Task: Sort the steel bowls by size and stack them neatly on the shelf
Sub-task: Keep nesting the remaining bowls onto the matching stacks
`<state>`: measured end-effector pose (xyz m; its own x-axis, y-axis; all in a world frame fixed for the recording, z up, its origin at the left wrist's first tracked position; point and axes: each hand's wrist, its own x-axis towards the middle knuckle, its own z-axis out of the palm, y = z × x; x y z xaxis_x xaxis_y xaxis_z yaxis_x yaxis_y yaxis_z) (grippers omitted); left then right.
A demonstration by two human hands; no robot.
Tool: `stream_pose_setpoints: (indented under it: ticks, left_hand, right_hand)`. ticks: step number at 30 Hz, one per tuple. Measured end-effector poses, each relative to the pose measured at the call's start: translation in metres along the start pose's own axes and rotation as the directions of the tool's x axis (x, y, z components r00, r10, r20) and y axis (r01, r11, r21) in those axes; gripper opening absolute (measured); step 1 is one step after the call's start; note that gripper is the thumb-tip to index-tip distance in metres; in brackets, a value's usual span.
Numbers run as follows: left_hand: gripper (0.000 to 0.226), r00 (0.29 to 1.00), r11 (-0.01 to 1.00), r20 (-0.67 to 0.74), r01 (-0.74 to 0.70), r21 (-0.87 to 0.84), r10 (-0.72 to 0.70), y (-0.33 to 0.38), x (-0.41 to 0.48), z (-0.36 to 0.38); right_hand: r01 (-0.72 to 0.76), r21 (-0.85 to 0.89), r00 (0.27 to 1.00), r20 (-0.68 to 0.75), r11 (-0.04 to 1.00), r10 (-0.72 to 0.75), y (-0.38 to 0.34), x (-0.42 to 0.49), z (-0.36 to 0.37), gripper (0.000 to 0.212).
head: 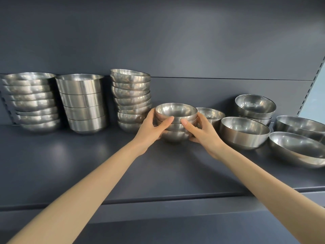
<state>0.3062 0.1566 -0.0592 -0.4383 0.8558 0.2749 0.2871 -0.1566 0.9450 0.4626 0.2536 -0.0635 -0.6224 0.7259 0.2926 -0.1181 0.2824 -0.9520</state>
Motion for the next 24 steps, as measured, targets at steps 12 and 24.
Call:
stream_pose_setpoints:
  ticks: [12,24]
  left_hand:
    - [0.057,0.996,0.996,0.043,-0.082,-0.032,0.083,0.034,-0.039,-0.029]
    - [0.05,0.989,0.99,-0.058,-0.139,-0.009,0.138,0.074,-0.084,-0.064]
  right_hand:
    - [0.081,-0.065,0.995,-0.048,0.995,-0.084,-0.04,-0.039,0.028,0.051]
    - [0.146,-0.051,0.989,0.042,0.988,-0.144,-0.083,-0.053,0.062,0.057]
